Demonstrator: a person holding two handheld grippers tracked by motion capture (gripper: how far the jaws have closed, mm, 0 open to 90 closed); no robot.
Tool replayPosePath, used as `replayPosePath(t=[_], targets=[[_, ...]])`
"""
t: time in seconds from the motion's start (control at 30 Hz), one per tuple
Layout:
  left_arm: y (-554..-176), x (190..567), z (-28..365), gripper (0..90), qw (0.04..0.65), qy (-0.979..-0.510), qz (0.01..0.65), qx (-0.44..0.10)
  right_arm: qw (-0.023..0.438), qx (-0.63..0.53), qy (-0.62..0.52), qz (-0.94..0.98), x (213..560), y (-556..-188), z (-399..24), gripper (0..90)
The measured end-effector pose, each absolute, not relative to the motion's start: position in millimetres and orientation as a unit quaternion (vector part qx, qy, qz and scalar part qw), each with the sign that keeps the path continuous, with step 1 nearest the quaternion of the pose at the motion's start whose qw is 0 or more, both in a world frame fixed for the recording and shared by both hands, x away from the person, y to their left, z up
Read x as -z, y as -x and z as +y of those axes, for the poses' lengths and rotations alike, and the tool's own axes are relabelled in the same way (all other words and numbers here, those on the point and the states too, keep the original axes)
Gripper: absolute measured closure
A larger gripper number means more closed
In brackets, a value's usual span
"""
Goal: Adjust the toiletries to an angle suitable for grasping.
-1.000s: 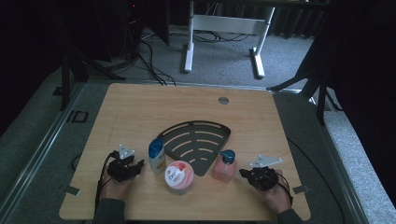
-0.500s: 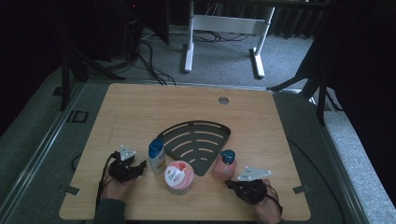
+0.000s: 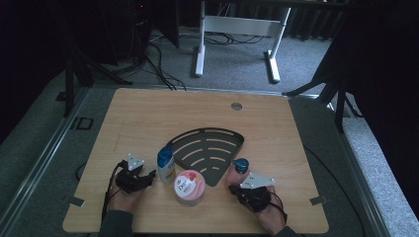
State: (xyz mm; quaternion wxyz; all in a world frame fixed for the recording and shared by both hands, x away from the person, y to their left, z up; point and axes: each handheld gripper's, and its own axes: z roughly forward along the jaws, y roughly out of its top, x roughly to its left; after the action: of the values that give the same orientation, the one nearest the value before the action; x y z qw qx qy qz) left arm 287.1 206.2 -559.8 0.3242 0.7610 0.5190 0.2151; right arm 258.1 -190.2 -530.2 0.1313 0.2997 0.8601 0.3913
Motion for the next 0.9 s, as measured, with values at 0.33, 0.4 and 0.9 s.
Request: replayPosePath(t=[0.33, 0.4, 0.9], targets=[[-287, 560, 206, 41.1, 0.326, -0.762, 0.517, -0.215, 0.151, -0.388, -0.320, 0.851, 531, -263, -188, 90.0], [-287, 560, 206, 40.8, 0.327, -0.762, 0.516, -0.215, 0.157, -0.385, -0.329, 0.848, 531, -266, -189, 90.0], [-288, 561, 205, 39.6, 0.329, -0.763, 0.513, -0.216, 0.162, -0.395, -0.336, 0.840, 529, -272, -181, 90.0]])
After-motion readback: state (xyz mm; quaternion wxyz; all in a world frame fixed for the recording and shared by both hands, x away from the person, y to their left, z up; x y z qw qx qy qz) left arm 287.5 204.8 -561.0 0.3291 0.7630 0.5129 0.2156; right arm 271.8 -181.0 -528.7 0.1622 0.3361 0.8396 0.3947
